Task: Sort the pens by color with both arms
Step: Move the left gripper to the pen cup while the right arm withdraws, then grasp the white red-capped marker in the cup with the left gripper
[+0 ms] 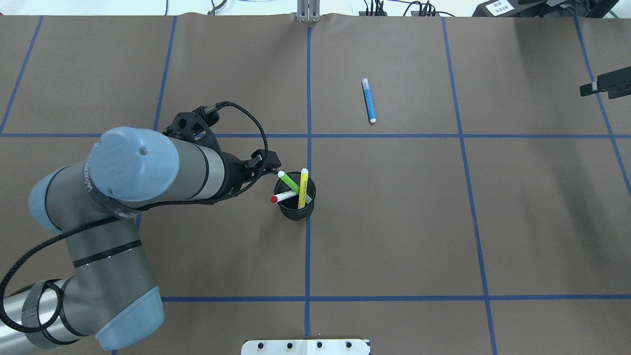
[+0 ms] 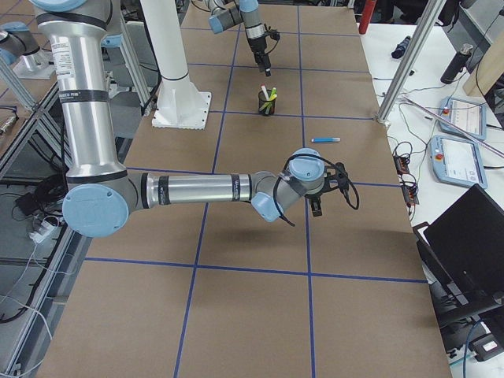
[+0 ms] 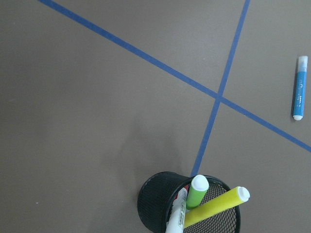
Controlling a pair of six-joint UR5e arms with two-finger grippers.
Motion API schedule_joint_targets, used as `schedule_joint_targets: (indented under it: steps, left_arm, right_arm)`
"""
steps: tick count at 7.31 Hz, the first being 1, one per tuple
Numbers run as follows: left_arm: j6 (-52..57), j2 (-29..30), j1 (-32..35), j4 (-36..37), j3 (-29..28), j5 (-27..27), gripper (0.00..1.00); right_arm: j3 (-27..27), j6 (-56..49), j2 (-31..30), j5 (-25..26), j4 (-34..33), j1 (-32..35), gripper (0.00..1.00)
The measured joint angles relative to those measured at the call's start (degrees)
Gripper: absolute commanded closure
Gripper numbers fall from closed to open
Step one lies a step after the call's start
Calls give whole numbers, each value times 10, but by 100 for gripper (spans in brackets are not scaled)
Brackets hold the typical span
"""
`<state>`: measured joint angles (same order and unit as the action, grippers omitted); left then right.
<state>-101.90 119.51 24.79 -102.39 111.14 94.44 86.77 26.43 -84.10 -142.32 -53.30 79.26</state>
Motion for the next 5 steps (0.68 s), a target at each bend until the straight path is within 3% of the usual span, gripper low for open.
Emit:
schedule_joint_targets:
  steps: [1,4,5]
  left_arm:
    - [-11,5,-5,-11,-18,-3,7]
    - [-20,17,-13,-41,-57,-5,39]
    - [-21,19,-18,-45,-64,-5,66]
  right_arm:
    - [0,-14,0,2,-10,1,0]
    - [0,-22,0,6,-15,2,0]
    - [0,-22,0,7,-15,2,0]
